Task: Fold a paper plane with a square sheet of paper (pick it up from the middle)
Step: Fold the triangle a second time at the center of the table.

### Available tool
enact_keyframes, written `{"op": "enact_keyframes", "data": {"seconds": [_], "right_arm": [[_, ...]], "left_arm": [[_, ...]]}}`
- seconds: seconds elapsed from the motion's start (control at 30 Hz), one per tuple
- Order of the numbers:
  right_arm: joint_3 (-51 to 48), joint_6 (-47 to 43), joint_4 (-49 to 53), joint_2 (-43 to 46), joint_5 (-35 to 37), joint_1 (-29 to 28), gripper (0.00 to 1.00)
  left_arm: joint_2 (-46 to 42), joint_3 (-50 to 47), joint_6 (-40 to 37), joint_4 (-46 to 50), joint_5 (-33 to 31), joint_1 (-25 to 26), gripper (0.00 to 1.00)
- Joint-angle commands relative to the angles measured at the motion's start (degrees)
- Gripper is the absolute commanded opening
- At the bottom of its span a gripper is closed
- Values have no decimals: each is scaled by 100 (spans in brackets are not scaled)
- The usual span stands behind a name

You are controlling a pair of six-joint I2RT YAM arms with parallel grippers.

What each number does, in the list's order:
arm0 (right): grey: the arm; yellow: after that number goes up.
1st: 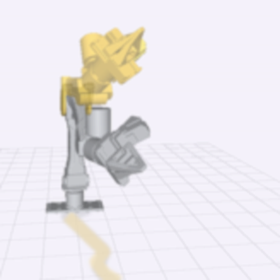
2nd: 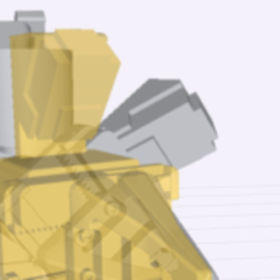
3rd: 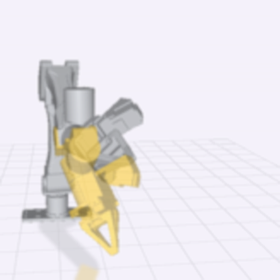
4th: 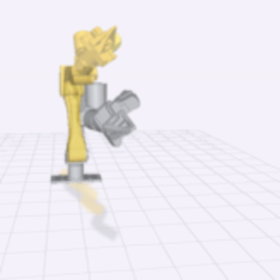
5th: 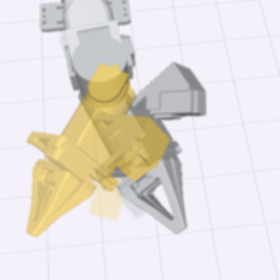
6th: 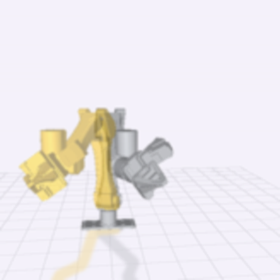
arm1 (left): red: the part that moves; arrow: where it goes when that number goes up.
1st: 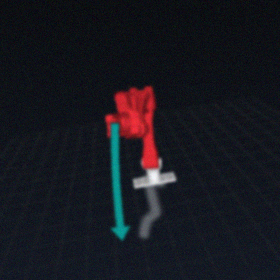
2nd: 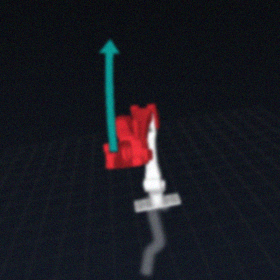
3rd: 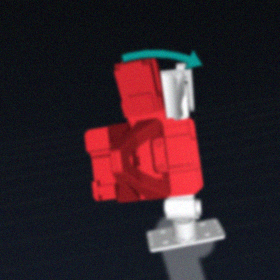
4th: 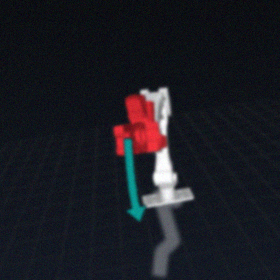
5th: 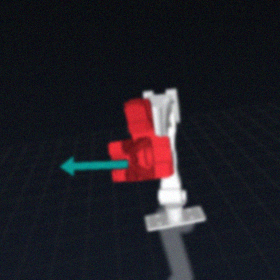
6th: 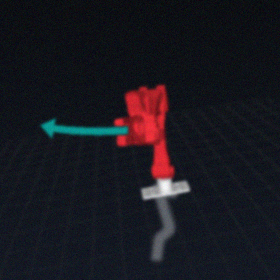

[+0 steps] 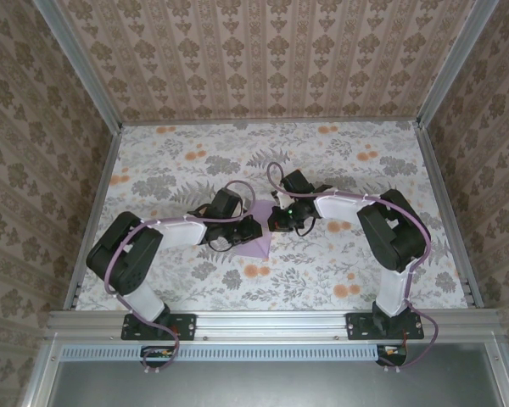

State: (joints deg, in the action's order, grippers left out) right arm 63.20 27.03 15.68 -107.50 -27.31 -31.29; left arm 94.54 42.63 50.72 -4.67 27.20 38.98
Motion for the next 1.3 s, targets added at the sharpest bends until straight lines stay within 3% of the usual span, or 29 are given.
{"op": "enact_keyframes", "data": {"seconds": [0.0, 1.27], "right_arm": [[177, -130, 191, -126, 120, 28, 0], [430, -195, 297, -390, 235, 31, 0]], "left_arm": [[81, 171, -150, 182, -13, 30, 14], [346, 108, -132, 118, -13, 26, 14]]}}
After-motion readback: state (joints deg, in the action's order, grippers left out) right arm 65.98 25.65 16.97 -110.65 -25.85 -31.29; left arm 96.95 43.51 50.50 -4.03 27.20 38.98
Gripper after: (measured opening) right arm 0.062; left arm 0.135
